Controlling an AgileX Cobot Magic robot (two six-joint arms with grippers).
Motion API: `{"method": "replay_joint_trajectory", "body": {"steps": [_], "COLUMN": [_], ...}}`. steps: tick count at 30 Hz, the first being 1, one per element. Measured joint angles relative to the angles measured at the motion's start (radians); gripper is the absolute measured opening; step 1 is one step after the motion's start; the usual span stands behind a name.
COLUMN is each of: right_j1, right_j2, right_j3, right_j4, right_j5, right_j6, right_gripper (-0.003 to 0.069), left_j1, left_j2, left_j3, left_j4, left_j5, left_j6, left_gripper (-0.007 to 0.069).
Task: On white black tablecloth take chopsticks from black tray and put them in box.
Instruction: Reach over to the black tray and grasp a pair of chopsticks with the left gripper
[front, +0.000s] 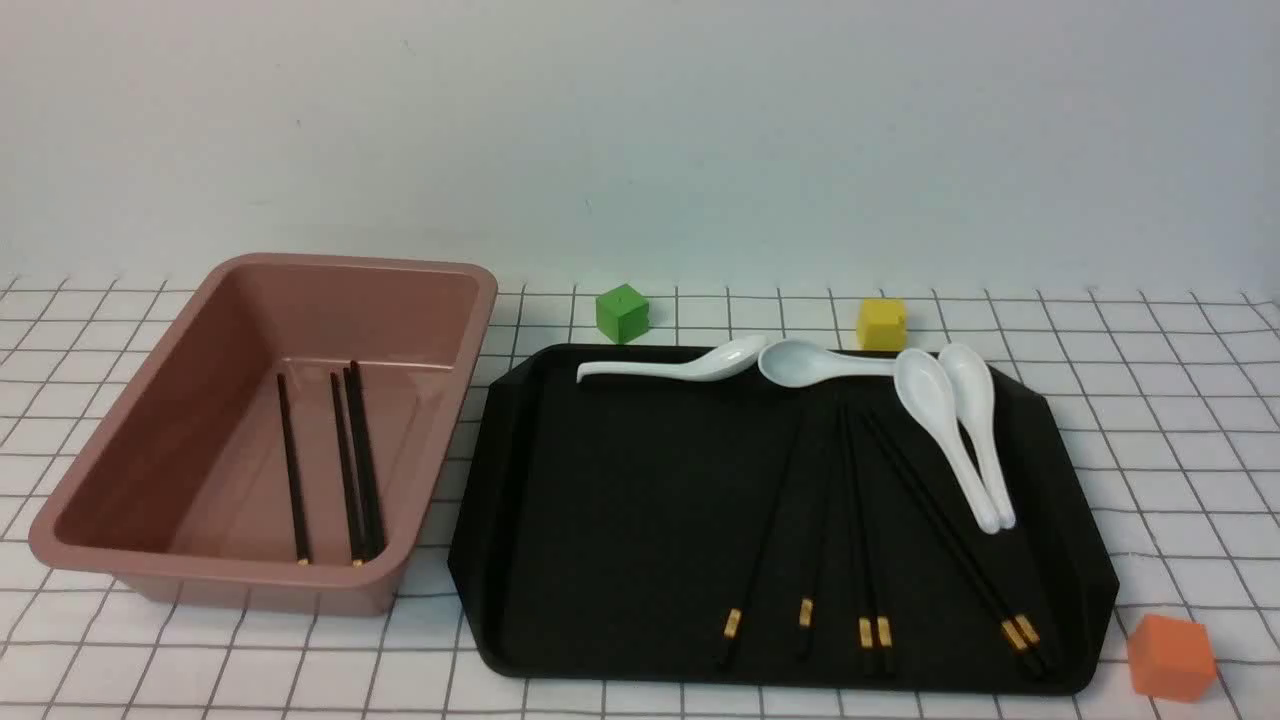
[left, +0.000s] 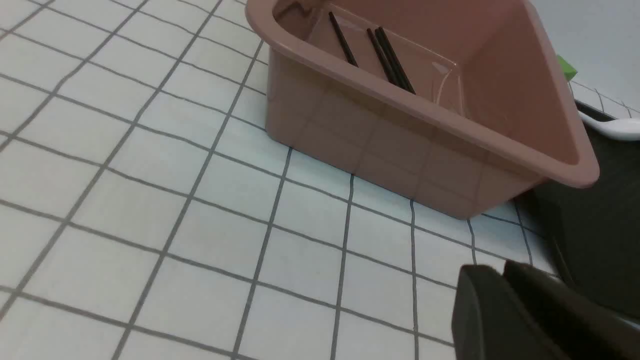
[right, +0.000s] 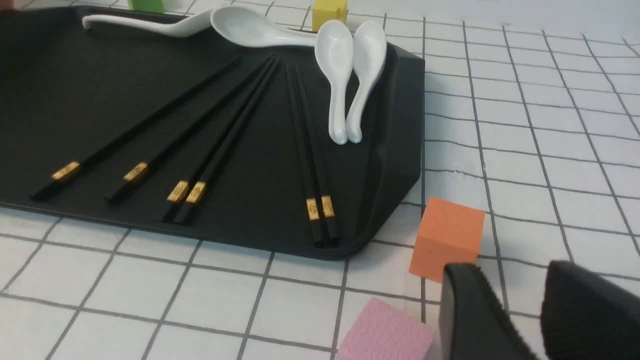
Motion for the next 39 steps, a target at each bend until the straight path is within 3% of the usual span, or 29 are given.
{"method": "replay_joint_trajectory", "body": {"steps": [25, 29, 33, 39], "right_j1": [0.0, 0.0, 0.0, 0.0], "right_j2": [0.0, 0.0, 0.0, 0.0], "right_j3": [0.0, 0.0, 0.0, 0.0], "right_j4": [0.0, 0.0, 0.0, 0.0], "right_j5": [0.0, 0.0, 0.0, 0.0], "right_j6": [0.0, 0.0, 0.0, 0.0], "right_gripper": [0.0239, 0.0239, 0.0239, 0.0239], "left_j1": [0.0, 0.0, 0.0, 0.0], "left_j2": [0.0, 0.0, 0.0, 0.0], "left_j3": [0.0, 0.0, 0.0, 0.0], "left_j4": [-0.001, -0.181, -0.45, -0.547], "left_j5": [-0.018, -0.055, -0.082, -0.091], "left_j6": [-0.012, -0.187, -0.416, -0.514], "left_gripper": [0.009, 0.0093, 0.0094, 0.0101]}}
